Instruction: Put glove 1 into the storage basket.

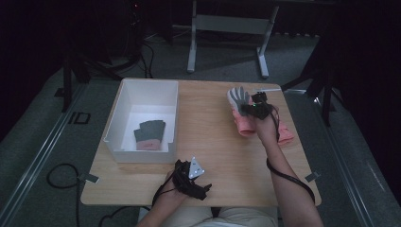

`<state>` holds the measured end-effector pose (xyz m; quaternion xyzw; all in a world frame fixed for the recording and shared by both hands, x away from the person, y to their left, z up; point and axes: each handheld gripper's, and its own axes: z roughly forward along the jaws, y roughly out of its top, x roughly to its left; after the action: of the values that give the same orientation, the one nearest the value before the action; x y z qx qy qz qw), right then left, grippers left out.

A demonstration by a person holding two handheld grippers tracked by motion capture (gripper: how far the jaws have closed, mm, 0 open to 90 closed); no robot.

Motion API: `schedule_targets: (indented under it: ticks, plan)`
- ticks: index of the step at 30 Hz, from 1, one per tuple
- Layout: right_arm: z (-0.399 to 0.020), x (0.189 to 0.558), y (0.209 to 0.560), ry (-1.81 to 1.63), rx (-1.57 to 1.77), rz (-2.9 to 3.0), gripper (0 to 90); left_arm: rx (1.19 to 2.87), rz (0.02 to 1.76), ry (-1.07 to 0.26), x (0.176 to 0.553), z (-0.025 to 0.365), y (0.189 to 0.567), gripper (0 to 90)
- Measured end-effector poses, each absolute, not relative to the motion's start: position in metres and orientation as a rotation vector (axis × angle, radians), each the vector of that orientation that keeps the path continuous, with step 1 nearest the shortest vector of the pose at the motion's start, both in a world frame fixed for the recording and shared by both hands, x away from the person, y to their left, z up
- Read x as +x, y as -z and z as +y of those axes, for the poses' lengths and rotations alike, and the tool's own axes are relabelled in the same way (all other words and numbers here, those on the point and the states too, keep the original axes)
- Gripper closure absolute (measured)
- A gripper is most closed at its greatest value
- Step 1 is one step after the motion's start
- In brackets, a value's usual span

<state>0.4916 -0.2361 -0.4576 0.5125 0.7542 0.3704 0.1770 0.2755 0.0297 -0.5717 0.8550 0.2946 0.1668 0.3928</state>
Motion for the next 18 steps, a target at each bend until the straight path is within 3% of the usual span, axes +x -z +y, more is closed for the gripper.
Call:
schedule_targets:
  ticks: [8, 18]
  plan:
    - [-0.231, 0.431, 0.427, -1.123, 1.421, 2.039, 88.7, 2.173, 0.759, -0.417, 0.277, 0.030, 0.572, 0.1]
    - [-0.223, 0.377, 0.448, -1.147, 1.502, 2.007, 88.6, 2.164, 0.743, -0.435, 0.274, 0.029, 0.571, 0.1]
